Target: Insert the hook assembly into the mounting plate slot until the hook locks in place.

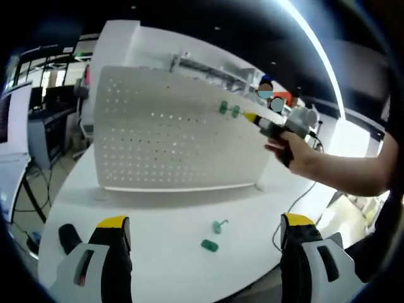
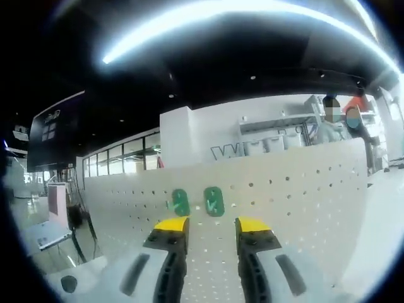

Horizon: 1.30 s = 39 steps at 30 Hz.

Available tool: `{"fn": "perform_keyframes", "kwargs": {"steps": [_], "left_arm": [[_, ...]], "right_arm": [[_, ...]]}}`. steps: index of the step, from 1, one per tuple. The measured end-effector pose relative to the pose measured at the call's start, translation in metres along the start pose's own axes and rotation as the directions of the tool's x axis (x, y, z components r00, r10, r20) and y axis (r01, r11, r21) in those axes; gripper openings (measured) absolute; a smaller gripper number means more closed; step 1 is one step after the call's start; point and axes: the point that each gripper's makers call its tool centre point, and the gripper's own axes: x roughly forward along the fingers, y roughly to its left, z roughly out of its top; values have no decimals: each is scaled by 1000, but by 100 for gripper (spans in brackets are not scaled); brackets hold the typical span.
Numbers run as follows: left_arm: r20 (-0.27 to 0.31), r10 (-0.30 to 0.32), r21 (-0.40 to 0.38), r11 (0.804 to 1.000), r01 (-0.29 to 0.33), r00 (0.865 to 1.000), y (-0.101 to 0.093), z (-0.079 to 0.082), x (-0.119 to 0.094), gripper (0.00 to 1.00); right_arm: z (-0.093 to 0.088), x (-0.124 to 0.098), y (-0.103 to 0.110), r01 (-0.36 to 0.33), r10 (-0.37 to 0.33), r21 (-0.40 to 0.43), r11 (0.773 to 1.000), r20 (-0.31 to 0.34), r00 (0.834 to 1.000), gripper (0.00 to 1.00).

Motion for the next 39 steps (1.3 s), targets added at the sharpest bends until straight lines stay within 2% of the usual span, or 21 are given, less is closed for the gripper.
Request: {"fn": "perform_keyframes", "kwargs": {"steps": [9,14,20,24,35,39], "left_arm": [[-7,12,-7,1000,-12,1000,3,-7,-10,100],[-26,17,-12,1000,-17,1000,5,-16,-9,100],[-38,-6,-12,1000,5,999,0,-23,-2,100],[-45,-26,-5,1000,26,999,-7,-24,2,100],[-78,-40,32,999,43,996,-10,-28,-3,100],[-92,-51,41,998,55,994,-15,-32,-7,100]], "right_arm": [[-37,-54,13,-42,39,-20,999,-119,992,29],[-60,-85,18,-54,50,-13,998,-195,979,30],[-75,-113,13,-49,47,-1,999,-238,970,31],[-87,-135,18,-74,71,-1,997,-278,958,32],[-115,-186,31,-121,126,38,992,-365,923,34],[-116,-198,35,-144,145,32,989,-378,914,34]]}}
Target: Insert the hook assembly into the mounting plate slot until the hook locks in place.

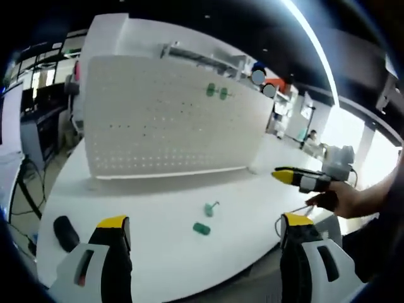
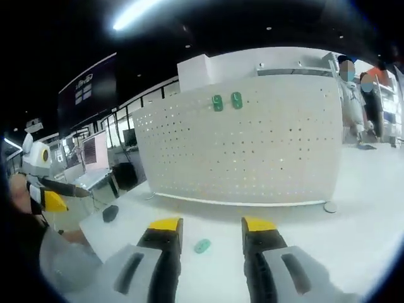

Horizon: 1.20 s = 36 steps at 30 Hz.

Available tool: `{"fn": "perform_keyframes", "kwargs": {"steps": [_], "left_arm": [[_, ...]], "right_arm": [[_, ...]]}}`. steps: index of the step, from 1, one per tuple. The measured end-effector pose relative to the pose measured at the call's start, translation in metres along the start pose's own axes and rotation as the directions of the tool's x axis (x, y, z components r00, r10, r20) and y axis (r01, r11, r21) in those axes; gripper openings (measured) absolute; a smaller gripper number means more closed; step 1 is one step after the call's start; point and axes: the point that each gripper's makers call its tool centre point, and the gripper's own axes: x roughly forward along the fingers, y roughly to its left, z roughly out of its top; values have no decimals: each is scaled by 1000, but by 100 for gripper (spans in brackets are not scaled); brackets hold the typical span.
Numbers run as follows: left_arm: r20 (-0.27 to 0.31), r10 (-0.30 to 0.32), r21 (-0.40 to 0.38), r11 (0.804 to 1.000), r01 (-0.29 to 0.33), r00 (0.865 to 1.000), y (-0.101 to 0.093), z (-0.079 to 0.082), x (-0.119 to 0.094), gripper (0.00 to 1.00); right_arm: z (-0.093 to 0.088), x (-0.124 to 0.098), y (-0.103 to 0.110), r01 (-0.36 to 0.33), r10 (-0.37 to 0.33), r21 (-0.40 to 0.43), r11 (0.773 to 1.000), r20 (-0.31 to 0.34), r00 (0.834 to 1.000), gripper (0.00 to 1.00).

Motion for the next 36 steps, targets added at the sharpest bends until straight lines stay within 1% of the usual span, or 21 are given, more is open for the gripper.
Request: {"fn": "perform_keyframes", "kwargs": {"steps": [3,6,9,11,15,20,24,25,28,36], "left_arm": [[-5,-7,3,1000,7,1000,-3,-4,-1,100],[-14,-13,-3,1000,13,1000,-6,-9,0,100],[-24,-24,-1,1000,24,999,-10,-13,0,100],[-32,-27,7,1000,28,999,-12,-15,-1,100],[-37,-28,6,1000,29,999,-12,-18,-3,100],[-53,-27,9,1000,28,998,-15,-24,-6,100],[-64,-28,18,999,29,998,-17,-28,-6,100],[-65,-26,19,999,27,998,-17,-29,-6,100],[-56,-23,5,1000,23,998,-18,-29,-6,100],[-71,-51,18,998,52,996,-25,-33,-5,100]], "right_arm": [[-3,-7,3,-5,5,0,1000,-5,1000,34],[-11,-12,10,-24,24,16,1000,-29,999,34],[-21,-18,19,-49,49,1,999,-58,997,34],[-23,-21,21,-55,55,-4,998,-61,997,34],[-28,-23,22,-68,68,9,998,-81,994,34],[-29,-28,24,-84,83,-6,996,-96,992,35],[-35,-31,24,-93,91,-8,996,-112,989,35],[-37,-32,25,-95,94,-9,995,-122,988,35],[-36,-34,27,-104,101,-12,995,-122,987,35],[-44,-38,29,-120,115,-24,992,-153,982,35]]}}
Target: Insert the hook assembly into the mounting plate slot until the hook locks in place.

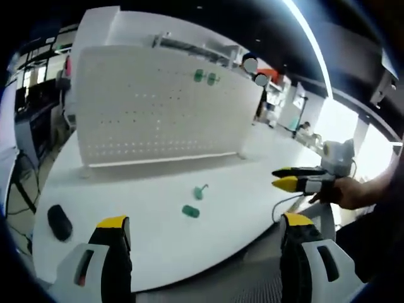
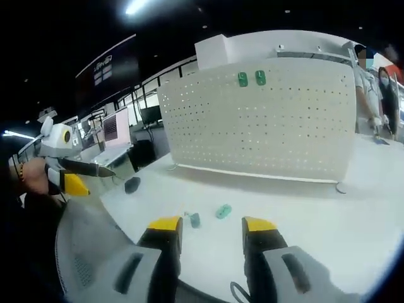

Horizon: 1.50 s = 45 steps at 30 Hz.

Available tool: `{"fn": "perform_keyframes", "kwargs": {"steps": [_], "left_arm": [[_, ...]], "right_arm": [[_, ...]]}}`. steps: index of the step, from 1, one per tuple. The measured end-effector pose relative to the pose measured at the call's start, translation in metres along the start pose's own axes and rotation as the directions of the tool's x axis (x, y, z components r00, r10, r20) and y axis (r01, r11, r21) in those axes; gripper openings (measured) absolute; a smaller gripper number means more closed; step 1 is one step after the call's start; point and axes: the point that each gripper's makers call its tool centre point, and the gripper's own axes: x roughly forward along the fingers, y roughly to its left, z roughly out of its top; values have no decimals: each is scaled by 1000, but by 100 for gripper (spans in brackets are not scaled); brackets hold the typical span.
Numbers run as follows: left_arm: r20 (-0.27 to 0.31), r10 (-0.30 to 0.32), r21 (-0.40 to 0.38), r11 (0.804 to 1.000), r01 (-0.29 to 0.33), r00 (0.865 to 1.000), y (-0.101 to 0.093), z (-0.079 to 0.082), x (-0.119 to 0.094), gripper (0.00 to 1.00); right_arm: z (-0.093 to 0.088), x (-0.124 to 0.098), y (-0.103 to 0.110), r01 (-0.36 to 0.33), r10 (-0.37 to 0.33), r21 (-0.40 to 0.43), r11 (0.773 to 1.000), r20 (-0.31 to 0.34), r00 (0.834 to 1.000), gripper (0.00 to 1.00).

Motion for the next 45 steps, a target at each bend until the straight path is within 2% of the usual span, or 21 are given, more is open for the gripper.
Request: {"fn": "perform_keyframes", "kwargs": {"steps": [5,9,12,16,22,24,27,34,39,45], "left_arm": [[-1,-17,7,1000,17,1000,-5,-2,1,100],[-9,-7,25,1000,7,1000,-2,-4,3,100],[10,5,3,1000,-5,1000,0,-1,2,100],[9,16,-1,1000,-16,1000,3,-3,4,100],[13,28,-27,999,-28,1000,2,-4,4,100],[-14,28,-33,999,-28,1000,1,-11,7,100],[-21,31,-32,999,-32,999,0,-10,7,100],[-20,44,-29,999,-44,999,7,-6,7,100],[-36,47,-35,998,-48,998,6,-8,9,100],[-50,46,-40,998,-48,998,6,-7,13,100]], "right_arm": [[-2,-2,0,-5,5,-13,1000,-10,1000,35],[-2,0,-2,-18,17,-27,999,-27,999,35],[-2,4,-5,-46,44,-52,998,-48,998,35],[-5,9,-8,-69,64,-68,995,-65,996,35],[-18,13,-13,-93,85,-81,992,-105,991,35],[-29,15,-14,-105,93,-77,992,-141,986,35],[-36,23,-12,-134,115,-106,985,-169,979,35],[-42,49,-12,-201,172,-122,972,-213,962,35],[-42,74,-13,-258,214,-158,953,-249,945,34],[-49,108,-20,-323,251,-190,927,-326,912,33]]}}
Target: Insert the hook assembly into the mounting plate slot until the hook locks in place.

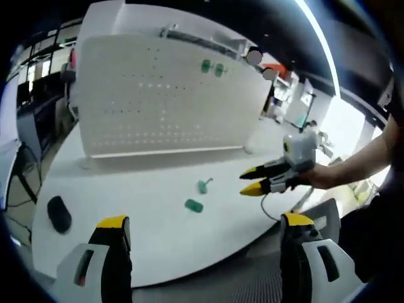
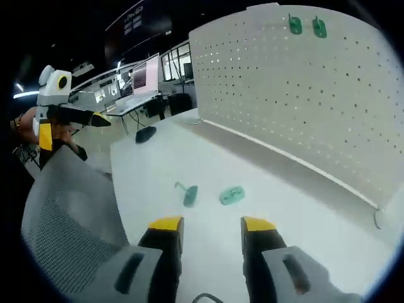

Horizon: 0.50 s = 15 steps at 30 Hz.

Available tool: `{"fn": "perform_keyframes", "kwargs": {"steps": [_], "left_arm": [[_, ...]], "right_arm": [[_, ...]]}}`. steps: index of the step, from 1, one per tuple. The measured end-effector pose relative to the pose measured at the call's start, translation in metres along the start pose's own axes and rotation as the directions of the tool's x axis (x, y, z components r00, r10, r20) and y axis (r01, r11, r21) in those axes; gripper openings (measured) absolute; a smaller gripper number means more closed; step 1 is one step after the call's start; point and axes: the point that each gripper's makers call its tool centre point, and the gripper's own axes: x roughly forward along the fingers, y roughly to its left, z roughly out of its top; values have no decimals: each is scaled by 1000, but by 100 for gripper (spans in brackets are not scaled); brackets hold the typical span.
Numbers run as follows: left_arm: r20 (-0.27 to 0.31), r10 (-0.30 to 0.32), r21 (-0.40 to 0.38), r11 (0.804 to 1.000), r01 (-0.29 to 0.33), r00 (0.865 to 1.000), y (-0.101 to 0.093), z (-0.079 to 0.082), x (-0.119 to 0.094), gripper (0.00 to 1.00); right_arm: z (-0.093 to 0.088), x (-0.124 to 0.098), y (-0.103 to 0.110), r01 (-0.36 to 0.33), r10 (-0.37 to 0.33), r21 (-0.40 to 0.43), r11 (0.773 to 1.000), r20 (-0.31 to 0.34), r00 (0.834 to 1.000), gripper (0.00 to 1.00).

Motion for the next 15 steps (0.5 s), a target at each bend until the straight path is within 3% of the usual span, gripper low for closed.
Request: {"fn": "perform_keyframes", "kwargs": {"steps": [9,15], "left_arm": [[-24,-3,-13,1000,3,1000,5,2,6,100],[-5,11,-43,999,-11,1000,16,10,3,100]], "right_arm": [[12,41,-21,-50,45,-80,996,-65,997,30],[14,65,-25,-84,70,-127,988,-114,991,27]]}}
